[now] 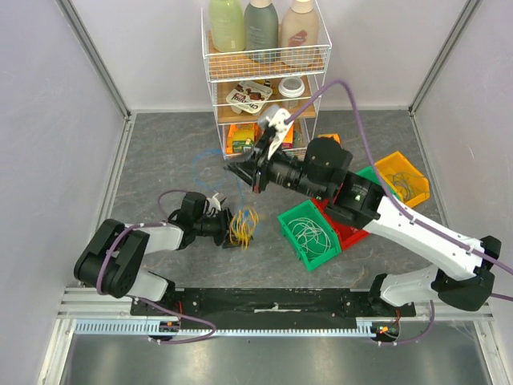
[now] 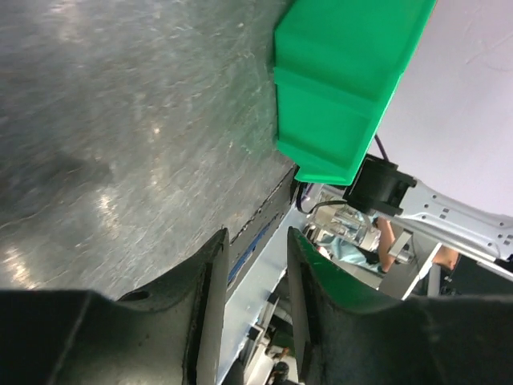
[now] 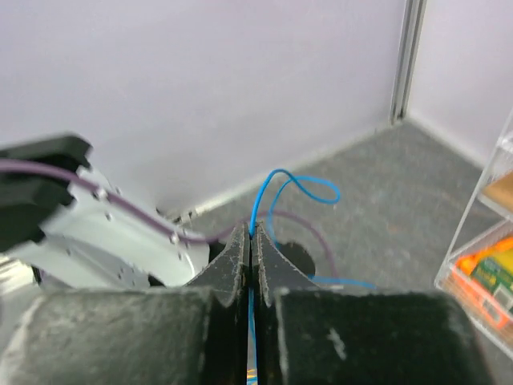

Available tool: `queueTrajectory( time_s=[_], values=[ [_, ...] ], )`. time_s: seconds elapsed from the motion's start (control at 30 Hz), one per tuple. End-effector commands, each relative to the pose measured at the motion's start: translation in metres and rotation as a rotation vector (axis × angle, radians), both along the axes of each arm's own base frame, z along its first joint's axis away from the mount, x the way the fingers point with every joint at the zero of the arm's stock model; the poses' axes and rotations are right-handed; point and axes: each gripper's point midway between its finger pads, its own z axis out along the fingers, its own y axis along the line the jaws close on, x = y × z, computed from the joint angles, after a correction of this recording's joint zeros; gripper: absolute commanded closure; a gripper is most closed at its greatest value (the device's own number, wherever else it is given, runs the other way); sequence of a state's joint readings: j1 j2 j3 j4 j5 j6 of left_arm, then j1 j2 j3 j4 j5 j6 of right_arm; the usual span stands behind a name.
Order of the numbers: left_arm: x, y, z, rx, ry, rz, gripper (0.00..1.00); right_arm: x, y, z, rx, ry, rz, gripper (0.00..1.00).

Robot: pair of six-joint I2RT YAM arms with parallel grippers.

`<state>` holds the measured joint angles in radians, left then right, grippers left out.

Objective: Untangle the cables

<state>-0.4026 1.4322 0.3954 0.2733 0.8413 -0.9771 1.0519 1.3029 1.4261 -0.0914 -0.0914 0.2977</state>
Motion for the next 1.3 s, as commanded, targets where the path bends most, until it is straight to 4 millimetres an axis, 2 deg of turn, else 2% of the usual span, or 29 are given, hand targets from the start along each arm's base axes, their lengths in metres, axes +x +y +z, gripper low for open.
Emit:
queueTrajectory(
  time_s=[0.0, 0.07, 0.13, 0.2, 0.23, 0.33, 0.57, 0.87, 1.03, 1.1, 1.17, 1.27],
  values=[
    [0.021, 0.006, 0.027, -0.107, -0.089, 0.078, 0.57, 0.006, 0.002, 0.062, 0.083, -0.084, -0.019, 1.00],
    [0.027, 0.013, 0.042, -0.110, -0.154, 0.108, 0.51, 0.011, 0.003, 0.067, 0.084, -0.082, -0.038, 1.00],
    [0.032, 0.021, 0.058, -0.084, -0.244, 0.147, 0.41, 0.017, 0.002, 0.072, 0.099, -0.074, -0.073, 1.00],
    [0.034, 0.028, 0.071, -0.046, -0.327, 0.179, 0.32, 0.018, 0.002, 0.080, 0.126, -0.065, -0.085, 1.00],
    [0.033, 0.031, 0.077, -0.042, -0.360, 0.195, 0.29, 0.025, -0.002, 0.084, 0.147, -0.047, -0.131, 1.00],
    [0.032, 0.038, 0.105, -0.048, -0.495, 0.239, 0.24, 0.033, -0.007, 0.099, 0.202, -0.021, -0.185, 1.00],
    [0.032, 0.060, 0.150, 0.013, -0.771, 0.330, 0.22, 0.046, -0.018, 0.124, 0.302, 0.069, -0.285, 1.00],
    [0.006, 0.064, 0.235, -0.088, -1.272, 0.357, 0.23, 0.035, -0.020, 0.146, 0.394, 0.136, -0.238, 1.00],
    [0.025, 0.069, 0.268, -0.101, -1.374, 0.460, 0.16, 0.029, -0.014, 0.156, 0.415, 0.144, -0.192, 1.00],
    [0.040, 0.066, 0.271, -0.059, -1.367, 0.457, 0.16, 0.028, -0.010, 0.158, 0.418, 0.147, -0.177, 1.00],
    [0.058, 0.062, 0.264, -0.020, -1.335, 0.459, 0.16, 0.028, -0.007, 0.159, 0.423, 0.151, -0.168, 1.00],
    [0.062, 0.056, 0.278, -0.074, -1.376, 0.459, 0.19, 0.027, -0.002, 0.159, 0.422, 0.160, -0.146, 1.00]
  ],
)
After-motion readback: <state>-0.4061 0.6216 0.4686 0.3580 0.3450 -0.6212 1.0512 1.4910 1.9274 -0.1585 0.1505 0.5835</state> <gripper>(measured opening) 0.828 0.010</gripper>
